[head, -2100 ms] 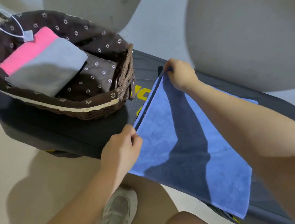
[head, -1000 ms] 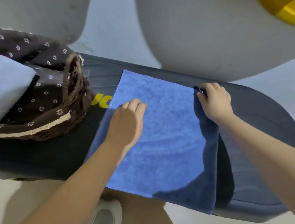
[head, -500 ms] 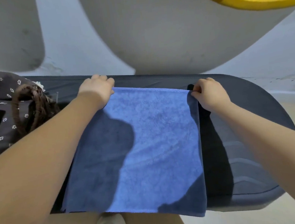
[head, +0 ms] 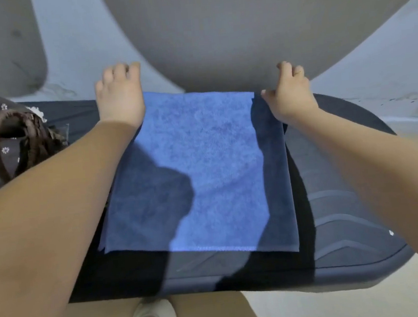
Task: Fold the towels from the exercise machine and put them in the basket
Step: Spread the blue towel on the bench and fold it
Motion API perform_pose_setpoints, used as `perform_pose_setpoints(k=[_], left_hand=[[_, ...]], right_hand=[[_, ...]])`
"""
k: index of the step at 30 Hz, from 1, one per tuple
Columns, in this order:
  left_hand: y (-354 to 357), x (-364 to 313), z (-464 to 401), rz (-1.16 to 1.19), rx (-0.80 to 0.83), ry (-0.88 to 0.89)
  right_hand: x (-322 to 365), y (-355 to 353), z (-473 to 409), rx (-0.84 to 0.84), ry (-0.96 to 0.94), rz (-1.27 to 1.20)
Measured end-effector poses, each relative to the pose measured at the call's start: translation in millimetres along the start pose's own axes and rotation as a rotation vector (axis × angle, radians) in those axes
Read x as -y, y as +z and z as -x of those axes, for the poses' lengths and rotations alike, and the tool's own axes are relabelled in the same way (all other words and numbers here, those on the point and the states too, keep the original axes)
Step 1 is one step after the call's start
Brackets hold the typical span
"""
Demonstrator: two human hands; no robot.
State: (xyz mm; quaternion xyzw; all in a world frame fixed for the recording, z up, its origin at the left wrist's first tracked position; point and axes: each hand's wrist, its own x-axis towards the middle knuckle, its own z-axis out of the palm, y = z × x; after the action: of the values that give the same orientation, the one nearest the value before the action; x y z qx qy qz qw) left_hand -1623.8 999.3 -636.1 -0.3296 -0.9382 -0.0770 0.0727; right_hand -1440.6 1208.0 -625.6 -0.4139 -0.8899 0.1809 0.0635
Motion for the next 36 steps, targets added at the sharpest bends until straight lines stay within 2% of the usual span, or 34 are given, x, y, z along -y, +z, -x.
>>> perform_pose_setpoints(k=[3,7,9,12,18,21,31,36], left_hand=[[3.6,3.8,38.2,0.031,0.054,-0.040],[-12.2,13.0,106.5,0.121,0.006,-0.095],[-24.3,16.5,137.7,0.099,0.089,-0.181],[-38.5,21.1,174.0,0.031,0.242,-0.250],[-40.2,23.1,205.3,0.143,0.319,-0.428],[-43.1,17.3,216.0,0.172,0.369,-0.480],[-36.2,23.0,215.4,0.228,0.404,-0.557],[-41.0,27.3,225.4,0.148,0.396,-0.356]], right_hand=[[-10.5,14.3,32.9,0.036,-0.113,0.029],[-19.2,22.4,79.9,0.040,-0.265,-0.024],[-18.9,27.4,100.3,0.035,-0.320,-0.054],[-15.7,32.8,125.4,0.044,-0.336,-0.103],[-15.1,24.2,150.0,0.090,-0.264,-0.193],[-22.3,18.2,166.0,0.106,-0.248,-0.151],[-35.4,13.6,215.8,0.113,-0.238,0.016],[-35.3,7.6,245.6,0.160,-0.206,0.016]])
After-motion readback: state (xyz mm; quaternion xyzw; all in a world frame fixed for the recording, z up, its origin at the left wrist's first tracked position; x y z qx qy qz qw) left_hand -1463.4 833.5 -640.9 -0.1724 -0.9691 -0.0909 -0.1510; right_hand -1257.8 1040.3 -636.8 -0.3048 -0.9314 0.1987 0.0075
